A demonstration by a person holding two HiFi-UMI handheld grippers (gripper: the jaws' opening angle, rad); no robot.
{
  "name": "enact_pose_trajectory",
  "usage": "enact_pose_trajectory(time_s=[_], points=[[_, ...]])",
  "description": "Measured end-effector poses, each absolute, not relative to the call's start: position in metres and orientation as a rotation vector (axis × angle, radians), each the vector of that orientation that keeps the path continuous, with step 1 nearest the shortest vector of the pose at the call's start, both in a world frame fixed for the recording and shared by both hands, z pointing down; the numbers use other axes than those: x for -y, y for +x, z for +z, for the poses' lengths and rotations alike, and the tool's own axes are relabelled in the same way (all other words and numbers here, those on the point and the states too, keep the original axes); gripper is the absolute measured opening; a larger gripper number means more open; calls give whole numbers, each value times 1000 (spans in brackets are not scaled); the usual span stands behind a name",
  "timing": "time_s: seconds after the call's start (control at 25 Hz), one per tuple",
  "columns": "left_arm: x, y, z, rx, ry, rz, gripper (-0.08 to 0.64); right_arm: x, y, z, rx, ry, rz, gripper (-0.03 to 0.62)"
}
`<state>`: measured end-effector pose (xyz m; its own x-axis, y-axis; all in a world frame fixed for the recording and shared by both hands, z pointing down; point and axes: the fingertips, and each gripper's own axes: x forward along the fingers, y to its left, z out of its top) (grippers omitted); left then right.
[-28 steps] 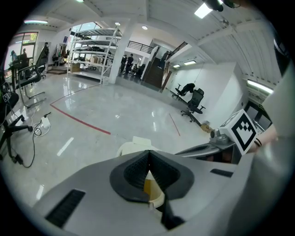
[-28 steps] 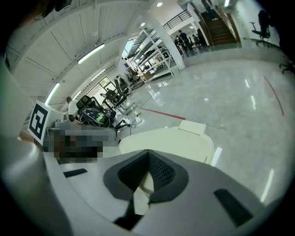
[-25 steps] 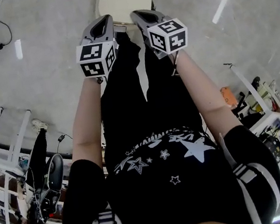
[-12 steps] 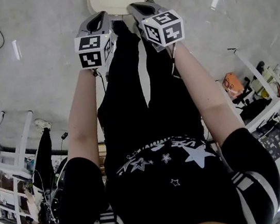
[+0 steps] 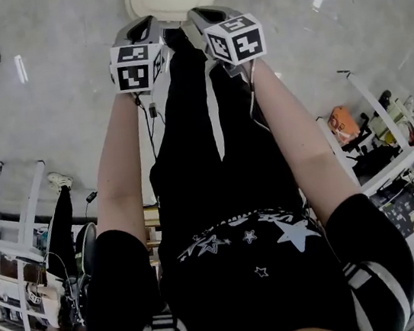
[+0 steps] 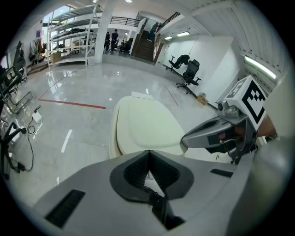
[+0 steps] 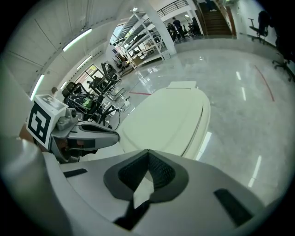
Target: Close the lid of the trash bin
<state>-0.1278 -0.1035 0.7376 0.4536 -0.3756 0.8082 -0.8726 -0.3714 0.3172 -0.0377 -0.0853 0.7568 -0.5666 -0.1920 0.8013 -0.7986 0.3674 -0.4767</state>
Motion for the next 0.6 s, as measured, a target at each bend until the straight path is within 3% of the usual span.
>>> enact_pose_trajectory(time_s=[0.6], points=[[102, -128, 772, 1000, 1913, 915, 11, 87, -41, 781, 1911, 852, 1137, 6]])
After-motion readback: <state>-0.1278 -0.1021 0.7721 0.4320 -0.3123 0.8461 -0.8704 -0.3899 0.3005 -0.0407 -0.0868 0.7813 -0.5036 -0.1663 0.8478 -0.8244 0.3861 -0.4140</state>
